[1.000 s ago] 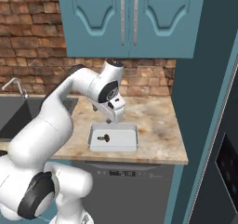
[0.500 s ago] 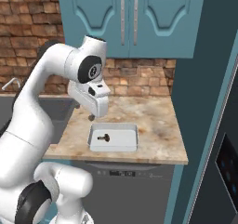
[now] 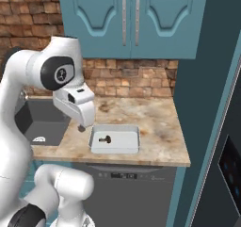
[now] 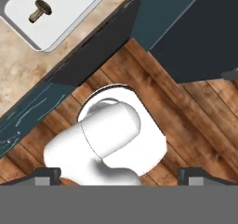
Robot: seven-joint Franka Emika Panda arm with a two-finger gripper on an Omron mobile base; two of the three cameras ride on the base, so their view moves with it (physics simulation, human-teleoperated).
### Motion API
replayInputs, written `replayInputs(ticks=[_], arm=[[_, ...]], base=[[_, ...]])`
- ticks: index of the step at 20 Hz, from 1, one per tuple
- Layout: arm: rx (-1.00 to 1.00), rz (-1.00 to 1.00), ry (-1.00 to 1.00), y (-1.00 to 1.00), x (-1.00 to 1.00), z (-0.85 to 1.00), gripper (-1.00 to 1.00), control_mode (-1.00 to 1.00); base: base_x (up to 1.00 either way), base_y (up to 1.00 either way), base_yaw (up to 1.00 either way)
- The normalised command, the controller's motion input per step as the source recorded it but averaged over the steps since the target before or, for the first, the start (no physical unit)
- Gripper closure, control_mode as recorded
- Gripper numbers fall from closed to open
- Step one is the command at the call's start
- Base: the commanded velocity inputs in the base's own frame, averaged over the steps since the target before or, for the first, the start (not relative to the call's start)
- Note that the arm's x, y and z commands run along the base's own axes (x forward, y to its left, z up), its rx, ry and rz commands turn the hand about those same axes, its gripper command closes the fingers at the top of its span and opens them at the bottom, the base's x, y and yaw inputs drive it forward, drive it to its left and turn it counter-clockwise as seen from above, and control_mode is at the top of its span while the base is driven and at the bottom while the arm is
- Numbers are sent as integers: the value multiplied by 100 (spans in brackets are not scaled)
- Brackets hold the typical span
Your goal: Take the bell pepper and mushroom out of the freezer and place them in the tupperware container on the counter. Then put the tupperware containing the vegetables back in the freezer.
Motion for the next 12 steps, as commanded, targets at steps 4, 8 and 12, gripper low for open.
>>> replayInputs(ticks=[4,8,12], arm=[[-15,0,-15,0,-20,0,-100,-100],[-2,0,-11,0,0,0,-100,-100],[0,0,-2,0,0,0,-100,100]], base=[[0,0,0],[0,0,0],[-25,0,0]])
